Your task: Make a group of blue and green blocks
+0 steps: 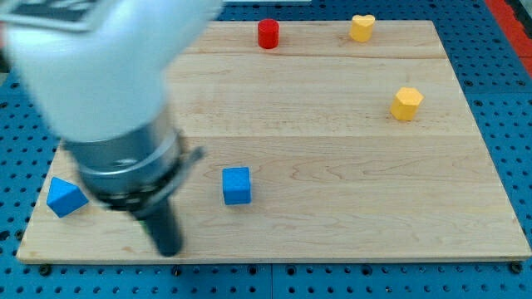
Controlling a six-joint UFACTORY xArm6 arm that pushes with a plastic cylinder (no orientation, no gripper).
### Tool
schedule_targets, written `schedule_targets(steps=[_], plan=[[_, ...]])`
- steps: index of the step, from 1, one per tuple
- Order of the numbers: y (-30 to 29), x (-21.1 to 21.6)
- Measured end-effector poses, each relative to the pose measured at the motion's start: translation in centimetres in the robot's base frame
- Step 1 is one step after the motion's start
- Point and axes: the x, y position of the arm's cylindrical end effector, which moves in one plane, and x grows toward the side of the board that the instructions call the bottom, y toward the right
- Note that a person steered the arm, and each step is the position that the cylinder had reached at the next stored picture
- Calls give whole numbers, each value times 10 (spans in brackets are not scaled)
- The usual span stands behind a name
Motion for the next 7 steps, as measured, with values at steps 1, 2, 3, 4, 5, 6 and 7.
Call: schedule_targets(steps=[1,2,3,4,5,6,7], plan=[[-31,-11],[5,-41],[62,-57],[-5,-11],[-106,7],[-160,-37],[-116,-58]])
